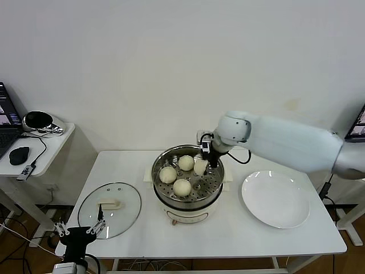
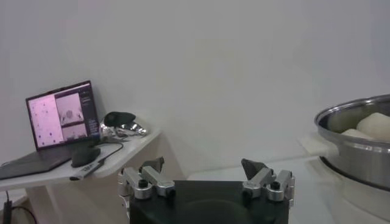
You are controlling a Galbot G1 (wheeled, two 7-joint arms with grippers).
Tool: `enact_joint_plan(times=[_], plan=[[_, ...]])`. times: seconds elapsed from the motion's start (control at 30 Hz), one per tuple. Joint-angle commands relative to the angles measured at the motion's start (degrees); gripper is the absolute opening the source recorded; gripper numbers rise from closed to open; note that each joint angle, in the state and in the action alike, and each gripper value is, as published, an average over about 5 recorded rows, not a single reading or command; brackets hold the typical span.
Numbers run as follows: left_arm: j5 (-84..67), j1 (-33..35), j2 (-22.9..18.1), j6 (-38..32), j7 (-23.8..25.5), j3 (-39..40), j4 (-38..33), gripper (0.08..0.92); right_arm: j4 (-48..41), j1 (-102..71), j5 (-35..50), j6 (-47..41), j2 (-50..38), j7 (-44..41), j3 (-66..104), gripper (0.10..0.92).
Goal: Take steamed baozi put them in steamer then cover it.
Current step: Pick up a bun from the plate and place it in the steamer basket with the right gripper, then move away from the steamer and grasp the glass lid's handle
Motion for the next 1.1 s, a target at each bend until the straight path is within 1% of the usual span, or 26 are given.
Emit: enact_joint_plan(times=[0.03,0.2,0.27,0.37,0.53,0.63,0.73,0.8,0.9,1.0,1.1], plan=[[-0.06,-0.20,0.04,-0.03,0.03,-0.02,0.27,0.823,-3.30,-3.88,-2.57,-1.33,2.94,1.03,-0.60,0.560],[-0.04,-0.41,-0.08,-0.03,0.03,0.07,0.38,0.823,-3.61,-4.75,-2.67,-1.33,3.02,1.61,0.32,0.563],[-0.03,-0.48,-0.14,-0.01,0.02,0.09,0.39,0.823,-3.34,-4.69,-2.66,-1.29,2.71,1.69,0.90,0.584],[-0.04,-0.46,-0.14,0.01,0.04,0.08,0.34,0.823,-1.86,-3.72,-2.38,-1.27,1.24,1.50,2.36,0.655],[-0.32,-0.59,0.04,0.00,0.25,0.13,0.38,0.823,4.03,-0.50,-0.11,-2.09,-4.01,0.91,6.24,0.787],[-0.98,-0.86,0.29,-0.26,0.65,0.27,0.50,0.823,8.64,0.13,1.26,-2.41,-7.83,2.33,8.53,0.817],[-1.74,-1.08,0.49,-0.73,1.07,0.31,0.68,0.823,14.13,-2.37,5.13,-1.40,-12.48,9.83,12.11,0.822],[-2.08,-1.16,0.53,-1.07,1.30,0.28,0.83,0.823,17.55,-6.86,9.51,0.81,-16.05,19.28,16.15,0.822],[-2.17,-1.28,0.35,-1.79,1.62,0.34,1.20,0.823,21.63,-21.68,12.26,8.91,-21.01,32.59,27.27,0.823],[-1.76,-1.52,-0.24,-2.92,1.84,0.63,1.79,0.823,23.96,-39.97,8.48,19.19,-23.58,40.11,40.91,0.823],[-0.64,-1.72,-1.40,-4.32,1.90,1.19,2.37,0.823,24.64,-58.63,0.39,28.22,-22.43,44.08,56.99,0.823]])
